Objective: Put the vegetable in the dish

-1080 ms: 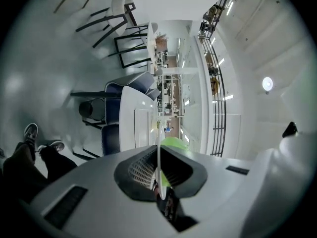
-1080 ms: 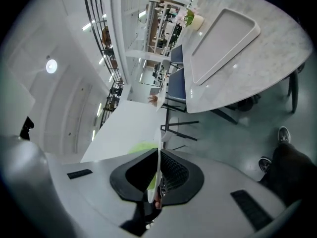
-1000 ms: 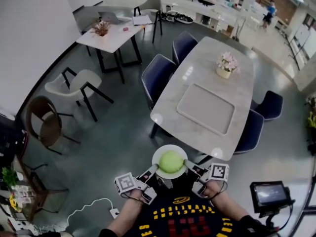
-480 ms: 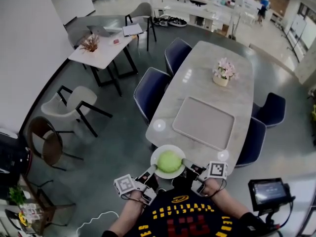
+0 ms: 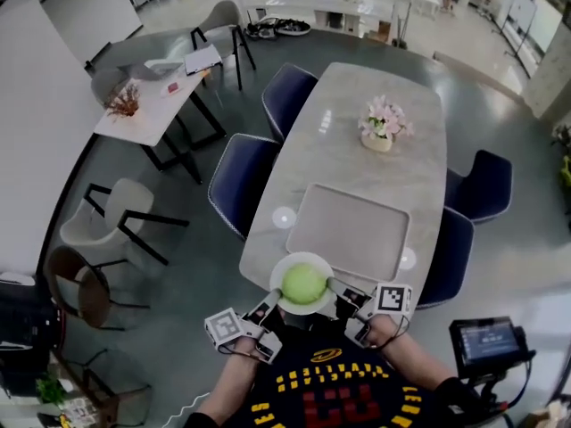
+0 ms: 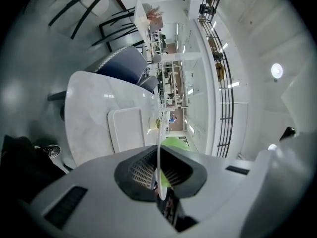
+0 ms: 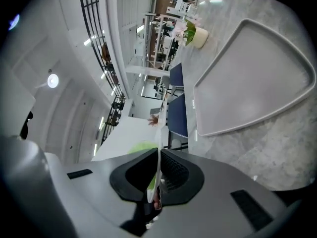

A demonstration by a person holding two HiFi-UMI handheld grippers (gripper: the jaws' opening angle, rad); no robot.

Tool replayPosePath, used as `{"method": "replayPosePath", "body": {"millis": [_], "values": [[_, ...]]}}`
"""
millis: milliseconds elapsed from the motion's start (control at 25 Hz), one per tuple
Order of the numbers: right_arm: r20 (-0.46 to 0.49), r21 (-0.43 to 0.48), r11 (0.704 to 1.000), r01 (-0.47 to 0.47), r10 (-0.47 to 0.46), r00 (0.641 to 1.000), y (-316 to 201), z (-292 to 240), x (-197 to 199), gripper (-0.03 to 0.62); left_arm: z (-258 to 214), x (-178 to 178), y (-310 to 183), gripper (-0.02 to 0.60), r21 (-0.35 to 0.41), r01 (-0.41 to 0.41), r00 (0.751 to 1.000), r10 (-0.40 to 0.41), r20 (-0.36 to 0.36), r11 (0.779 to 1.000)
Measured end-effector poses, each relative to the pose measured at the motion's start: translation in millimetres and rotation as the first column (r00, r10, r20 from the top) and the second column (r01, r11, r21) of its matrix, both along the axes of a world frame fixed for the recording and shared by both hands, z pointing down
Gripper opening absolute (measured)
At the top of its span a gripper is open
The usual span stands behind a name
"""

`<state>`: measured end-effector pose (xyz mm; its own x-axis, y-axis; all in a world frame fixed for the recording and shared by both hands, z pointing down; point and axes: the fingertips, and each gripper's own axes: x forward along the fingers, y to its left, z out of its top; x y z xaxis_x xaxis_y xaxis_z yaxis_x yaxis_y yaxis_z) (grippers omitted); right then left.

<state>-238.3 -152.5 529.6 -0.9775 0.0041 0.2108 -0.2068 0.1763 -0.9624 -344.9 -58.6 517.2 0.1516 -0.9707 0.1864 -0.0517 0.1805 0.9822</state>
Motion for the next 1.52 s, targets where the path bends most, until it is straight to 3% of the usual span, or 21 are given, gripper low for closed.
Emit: {"method": "replayPosePath", "body": {"millis": [360, 560, 800, 1160, 1520], "values": [[0.057, 0.070, 0.974, -0.216, 0.212, 0.976, -68.3, -10.3, 50.2, 0.021, -4.3, 35.6, -89.4, 0.015, -0.006, -0.230, 0.973, 0.230, -0.002, 0.973], [0.046, 0.101, 0.936, -0.338, 0.335, 0.941, -89.6, -12.8, 74.9, 0.021, -2.8, 49.5, -125.2, 0.015, -0.013, -0.360, 0.933, 0.360, -0.015, 0.933], [0.001, 0.064, 0.884, -0.464, 0.465, 0.885, -105.1, -10.8, 85.4, 0.021, -4.6, 48.1, -162.9, 0.015, -0.015, -0.481, 0.876, 0.482, 0.006, 0.876], [-0.059, 0.016, 0.842, -0.540, 0.540, 0.840, -118.8, -0.3, 85.0, 0.021, 6.9, 49.5, -187.8, 0.015, -0.024, -0.534, 0.845, 0.532, -0.052, 0.845], [-0.051, 0.044, 0.843, -0.535, 0.537, 0.842, -138.6, 5.0, 80.1, 0.021, 16.7, 45.6, -206.0, 0.015, -0.011, -0.541, 0.841, 0.540, -0.045, 0.841]]}}
